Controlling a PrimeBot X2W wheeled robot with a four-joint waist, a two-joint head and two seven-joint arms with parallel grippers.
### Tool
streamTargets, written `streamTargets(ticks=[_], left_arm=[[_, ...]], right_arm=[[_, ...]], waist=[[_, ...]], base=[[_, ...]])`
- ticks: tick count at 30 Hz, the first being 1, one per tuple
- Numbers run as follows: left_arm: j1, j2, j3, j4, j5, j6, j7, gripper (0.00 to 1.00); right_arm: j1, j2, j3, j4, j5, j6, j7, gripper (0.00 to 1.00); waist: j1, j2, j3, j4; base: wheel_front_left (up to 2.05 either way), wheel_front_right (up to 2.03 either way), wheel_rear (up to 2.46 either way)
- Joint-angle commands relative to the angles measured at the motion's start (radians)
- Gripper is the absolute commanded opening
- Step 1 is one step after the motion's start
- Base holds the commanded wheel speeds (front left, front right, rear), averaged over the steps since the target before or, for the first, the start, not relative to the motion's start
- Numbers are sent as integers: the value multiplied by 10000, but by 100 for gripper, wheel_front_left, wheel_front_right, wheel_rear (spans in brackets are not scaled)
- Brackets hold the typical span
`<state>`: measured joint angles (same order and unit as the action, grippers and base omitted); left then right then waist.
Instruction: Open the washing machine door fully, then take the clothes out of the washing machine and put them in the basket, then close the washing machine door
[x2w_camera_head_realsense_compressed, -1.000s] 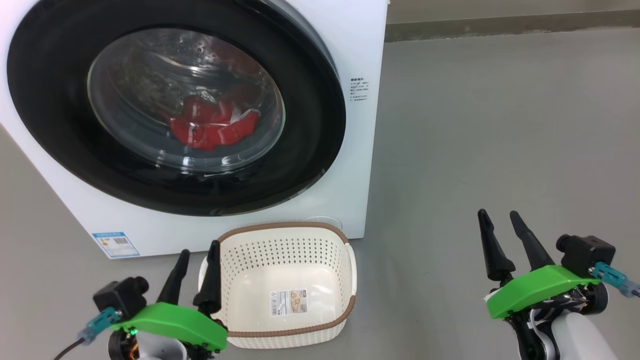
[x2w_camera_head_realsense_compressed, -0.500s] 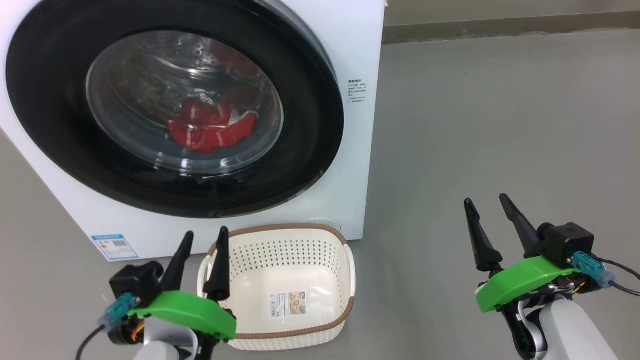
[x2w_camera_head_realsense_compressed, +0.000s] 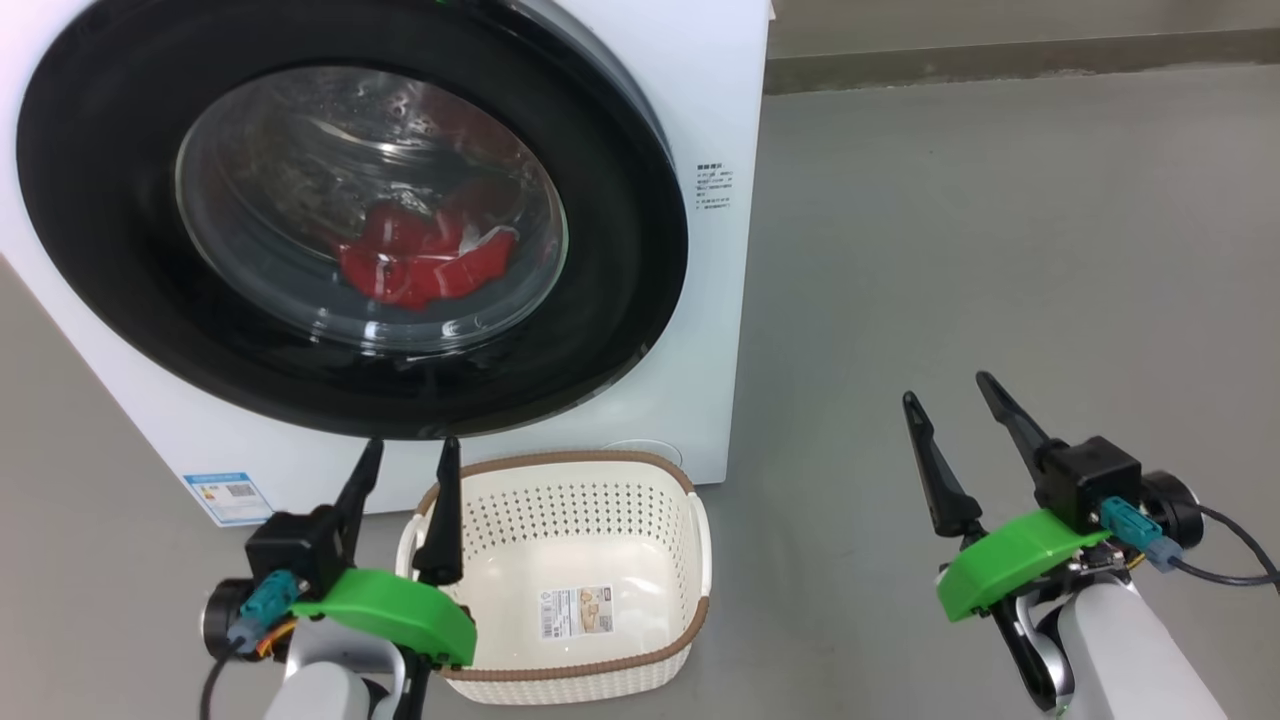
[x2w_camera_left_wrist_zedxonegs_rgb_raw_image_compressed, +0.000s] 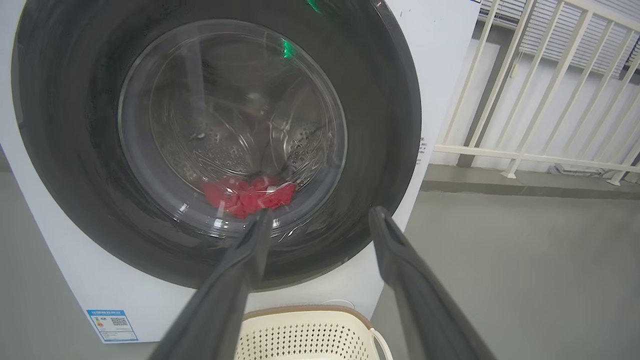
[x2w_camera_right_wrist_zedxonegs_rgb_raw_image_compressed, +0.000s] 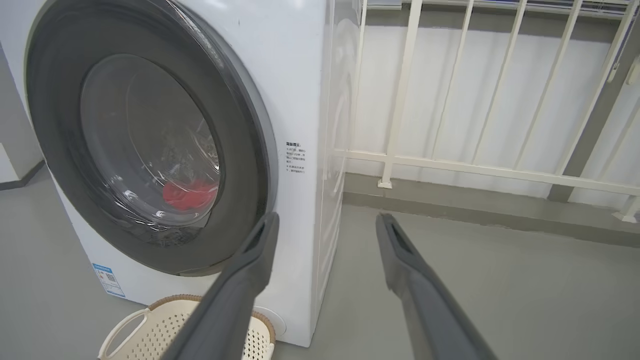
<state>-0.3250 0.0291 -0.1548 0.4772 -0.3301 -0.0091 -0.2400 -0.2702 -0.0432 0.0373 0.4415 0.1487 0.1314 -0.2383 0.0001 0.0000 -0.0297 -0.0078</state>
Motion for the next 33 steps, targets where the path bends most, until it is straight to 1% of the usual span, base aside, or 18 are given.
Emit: streamTargets(ticks=[1,4,20,21,22,23,24,25,26,30,33], left_arm=[[-494,208,244,-169,331,57,-147,100],[-528,212,228,-164,603,77,-218,100],[-427,212,194,-231,649,32,-218,100],[-420,212,186,-246,652,33,-218,100],[-412,212,178,-269,648,34,-218,100],[-402,212,161,-303,644,37,-218,100],[-392,212,136,-352,627,45,-218,100],[-382,212,106,-408,608,54,-218,100],[-384,212,74,-481,591,68,-218,100],[-387,212,81,-1010,558,129,-218,100],[-412,212,104,-1367,660,146,-218,100]], right_arm=[[-513,-65,246,-182,-348,-7,-165,100],[-583,-70,254,-163,-622,-7,-235,100],[-413,-70,218,-532,-348,-7,-235,100],[-409,-70,239,-569,-251,-7,-235,87],[-407,-70,238,-587,-196,-7,-235,48],[-410,-70,231,-610,-119,-7,-235,38],[-413,-70,215,-619,-12,-7,-235,23],[-424,-70,199,-625,30,-7,-235,2],[-441,-70,175,-634,68,-7,-235,0],[-598,-70,-4,-686,76,-7,-235,0],[-852,-70,-139,-735,436,-7,-235,0]], waist=[[-1,0,-7,3],[-1,0,-25,8],[-1,0,12,87],[-1,0,22,101],[-1,0,34,117],[-1,0,51,137],[-1,0,74,161],[-1,0,102,188],[-1,0,154,226],[-1,0,434,391],[-1,0,797,497]], base=[[0,0,0],[0,0,0],[0,0,0],[0,0,0],[0,0,0],[0,0,0],[0,0,0],[0,0,0],[0,0,0],[0,0,0],[0,0,0]])
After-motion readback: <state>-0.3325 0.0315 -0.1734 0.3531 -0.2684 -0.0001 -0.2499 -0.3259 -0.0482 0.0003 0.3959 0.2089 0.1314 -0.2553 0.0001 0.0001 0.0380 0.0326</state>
